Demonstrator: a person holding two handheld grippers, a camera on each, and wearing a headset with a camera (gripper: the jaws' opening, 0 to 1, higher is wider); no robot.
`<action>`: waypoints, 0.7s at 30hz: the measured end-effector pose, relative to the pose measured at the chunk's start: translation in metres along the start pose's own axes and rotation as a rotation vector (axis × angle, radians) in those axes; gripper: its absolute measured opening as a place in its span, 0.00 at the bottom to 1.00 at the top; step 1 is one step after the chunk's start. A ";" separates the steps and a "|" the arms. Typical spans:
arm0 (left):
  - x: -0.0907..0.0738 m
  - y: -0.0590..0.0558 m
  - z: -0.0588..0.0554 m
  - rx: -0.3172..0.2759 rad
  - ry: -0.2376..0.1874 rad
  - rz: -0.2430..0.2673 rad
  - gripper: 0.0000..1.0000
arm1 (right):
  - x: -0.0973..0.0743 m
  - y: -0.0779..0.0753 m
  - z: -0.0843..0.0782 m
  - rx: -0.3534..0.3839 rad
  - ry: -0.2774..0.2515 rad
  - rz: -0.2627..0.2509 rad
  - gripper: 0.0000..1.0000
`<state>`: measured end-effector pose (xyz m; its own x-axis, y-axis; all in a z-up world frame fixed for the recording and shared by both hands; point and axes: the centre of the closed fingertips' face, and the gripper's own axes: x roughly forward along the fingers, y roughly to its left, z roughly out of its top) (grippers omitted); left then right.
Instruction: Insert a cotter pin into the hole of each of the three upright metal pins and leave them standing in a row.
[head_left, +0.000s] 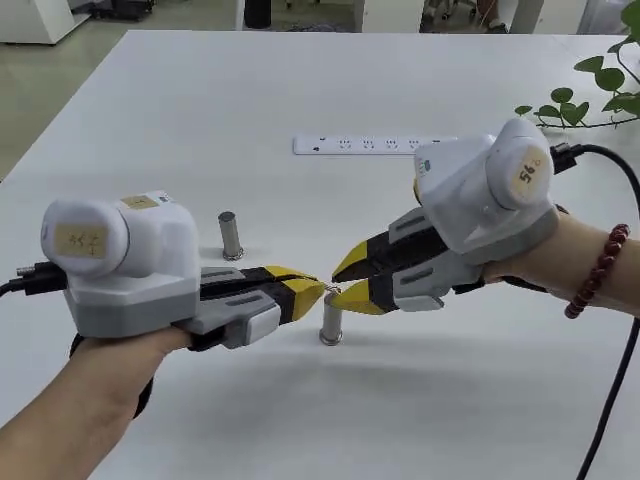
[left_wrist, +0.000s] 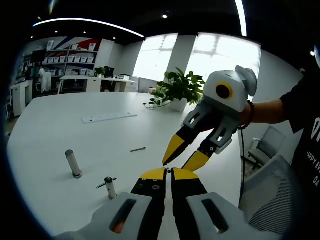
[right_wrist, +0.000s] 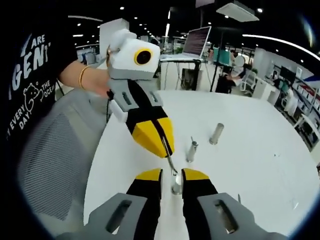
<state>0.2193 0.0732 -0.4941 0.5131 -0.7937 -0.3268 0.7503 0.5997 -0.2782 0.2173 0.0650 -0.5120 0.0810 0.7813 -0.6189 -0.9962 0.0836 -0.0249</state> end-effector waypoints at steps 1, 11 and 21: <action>-0.001 0.000 0.000 0.008 -0.004 0.000 0.00 | -0.001 0.000 0.000 0.019 -0.007 0.002 0.10; -0.006 -0.005 -0.003 0.132 -0.011 -0.046 0.00 | -0.004 0.009 -0.004 0.242 -0.081 0.094 0.14; -0.005 -0.019 -0.009 0.173 0.014 -0.126 0.00 | -0.001 0.026 -0.010 0.322 -0.114 0.186 0.11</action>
<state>0.1988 0.0666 -0.4954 0.4057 -0.8591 -0.3120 0.8692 0.4682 -0.1589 0.1912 0.0598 -0.5198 -0.0793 0.8636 -0.4980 -0.9346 0.1094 0.3385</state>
